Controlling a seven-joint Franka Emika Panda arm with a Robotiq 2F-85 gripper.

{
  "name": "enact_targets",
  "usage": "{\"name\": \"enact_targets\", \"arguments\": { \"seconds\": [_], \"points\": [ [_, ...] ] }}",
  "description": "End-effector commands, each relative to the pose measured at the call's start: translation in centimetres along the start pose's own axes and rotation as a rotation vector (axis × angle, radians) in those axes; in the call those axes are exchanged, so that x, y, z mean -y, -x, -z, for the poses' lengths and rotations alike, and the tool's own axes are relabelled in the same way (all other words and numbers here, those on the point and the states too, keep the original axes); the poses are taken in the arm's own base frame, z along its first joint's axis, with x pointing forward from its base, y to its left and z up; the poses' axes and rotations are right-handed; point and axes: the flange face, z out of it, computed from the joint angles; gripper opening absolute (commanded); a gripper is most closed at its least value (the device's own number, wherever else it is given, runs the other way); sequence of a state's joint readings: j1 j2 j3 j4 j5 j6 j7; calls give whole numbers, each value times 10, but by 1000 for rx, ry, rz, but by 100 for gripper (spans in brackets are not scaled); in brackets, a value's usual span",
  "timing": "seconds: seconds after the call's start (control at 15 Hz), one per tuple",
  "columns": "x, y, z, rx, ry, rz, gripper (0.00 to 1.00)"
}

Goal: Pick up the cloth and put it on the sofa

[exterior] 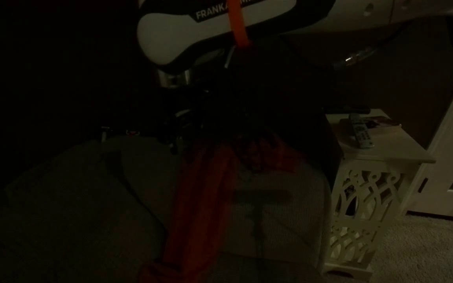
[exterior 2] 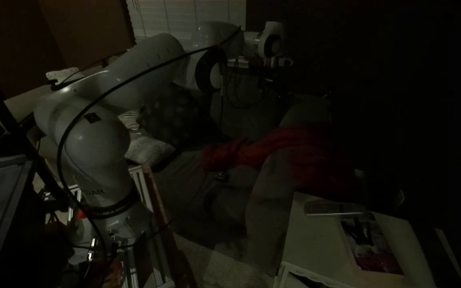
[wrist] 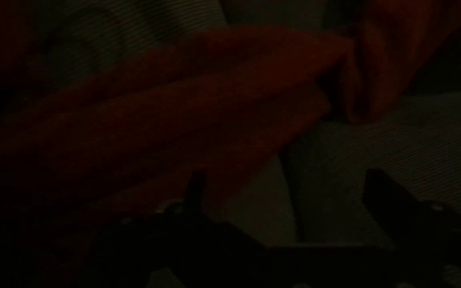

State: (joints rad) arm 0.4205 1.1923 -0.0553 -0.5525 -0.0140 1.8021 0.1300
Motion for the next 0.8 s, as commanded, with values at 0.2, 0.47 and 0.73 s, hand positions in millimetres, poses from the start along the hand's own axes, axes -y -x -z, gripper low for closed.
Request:
{"name": "enact_targets", "arguments": {
  "seconds": [0.2, 0.47, 0.73],
  "points": [
    [-86, -4, -9, 18, 37, -200, 100],
    [-95, -3, -22, 8, 102, -356, 100],
    [-122, -6, -55, -44, 126, -558, 100]
  ]
}}
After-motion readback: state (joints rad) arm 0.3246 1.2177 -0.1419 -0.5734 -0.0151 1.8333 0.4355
